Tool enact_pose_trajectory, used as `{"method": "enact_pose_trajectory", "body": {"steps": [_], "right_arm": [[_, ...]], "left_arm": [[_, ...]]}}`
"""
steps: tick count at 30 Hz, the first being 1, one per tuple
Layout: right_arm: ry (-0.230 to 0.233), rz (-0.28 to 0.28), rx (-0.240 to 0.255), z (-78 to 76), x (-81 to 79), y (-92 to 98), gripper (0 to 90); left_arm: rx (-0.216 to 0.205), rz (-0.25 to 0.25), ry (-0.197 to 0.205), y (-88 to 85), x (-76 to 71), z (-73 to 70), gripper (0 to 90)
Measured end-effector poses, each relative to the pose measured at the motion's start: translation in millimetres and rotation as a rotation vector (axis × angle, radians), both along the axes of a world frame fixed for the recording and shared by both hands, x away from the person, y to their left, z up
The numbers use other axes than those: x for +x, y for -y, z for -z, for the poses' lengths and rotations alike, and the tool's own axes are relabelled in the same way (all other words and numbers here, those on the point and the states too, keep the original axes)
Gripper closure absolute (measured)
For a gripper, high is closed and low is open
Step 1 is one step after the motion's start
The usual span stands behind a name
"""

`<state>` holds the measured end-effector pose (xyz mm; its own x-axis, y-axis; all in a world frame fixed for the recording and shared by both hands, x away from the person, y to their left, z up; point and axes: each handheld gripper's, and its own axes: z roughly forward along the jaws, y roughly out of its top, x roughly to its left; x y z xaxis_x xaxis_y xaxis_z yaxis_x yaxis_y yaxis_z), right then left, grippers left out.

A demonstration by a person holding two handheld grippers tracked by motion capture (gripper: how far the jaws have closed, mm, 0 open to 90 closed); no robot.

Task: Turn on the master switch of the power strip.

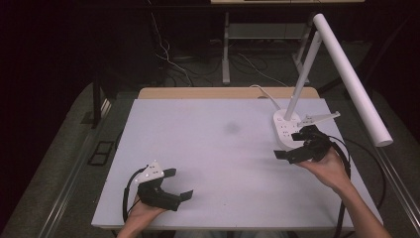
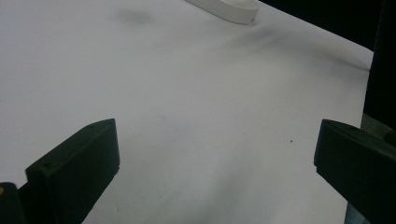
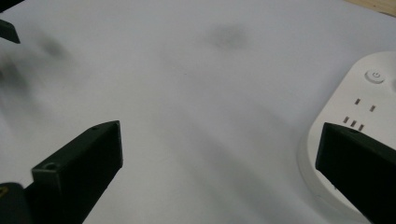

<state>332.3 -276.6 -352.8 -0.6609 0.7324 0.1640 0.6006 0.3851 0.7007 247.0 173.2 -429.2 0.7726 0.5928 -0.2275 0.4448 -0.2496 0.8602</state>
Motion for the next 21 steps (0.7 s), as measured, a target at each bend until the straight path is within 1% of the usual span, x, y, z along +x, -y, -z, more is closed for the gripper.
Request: {"method": "enact_pose_trajectory", "body": {"steps": [5, 10, 18, 20, 21], "right_arm": [[-0.002, 0.006, -0.018, -2.9, 8.2, 0.8, 0.2], [-0.006, 0.014, -0.034, -3.2, 15.1, 1.1, 0.2], [-0.008, 0.010, -0.054, -3.3, 24.8, 0.0, 0.2], [-0.010, 0.010, -0.072, -3.4, 29.4, -0.9, 0.2], [-0.010, 0.010, -0.072, -3.4, 29.4, -0.9, 0.2]], "left_arm": [[-0.002, 0.000, 0.001, 0.1, -0.1, 0.2, 0.0], [0.006, 0.005, 0.002, 0.2, 0.8, 0.7, 0.0], [0.007, 0.004, 0.001, 0.4, 0.4, 0.7, 0.0], [0.008, 0.006, 0.001, 0.5, 0.7, 0.9, 0.0], [0.008, 0.006, 0.001, 0.5, 0.7, 0.9, 0.0]]}}
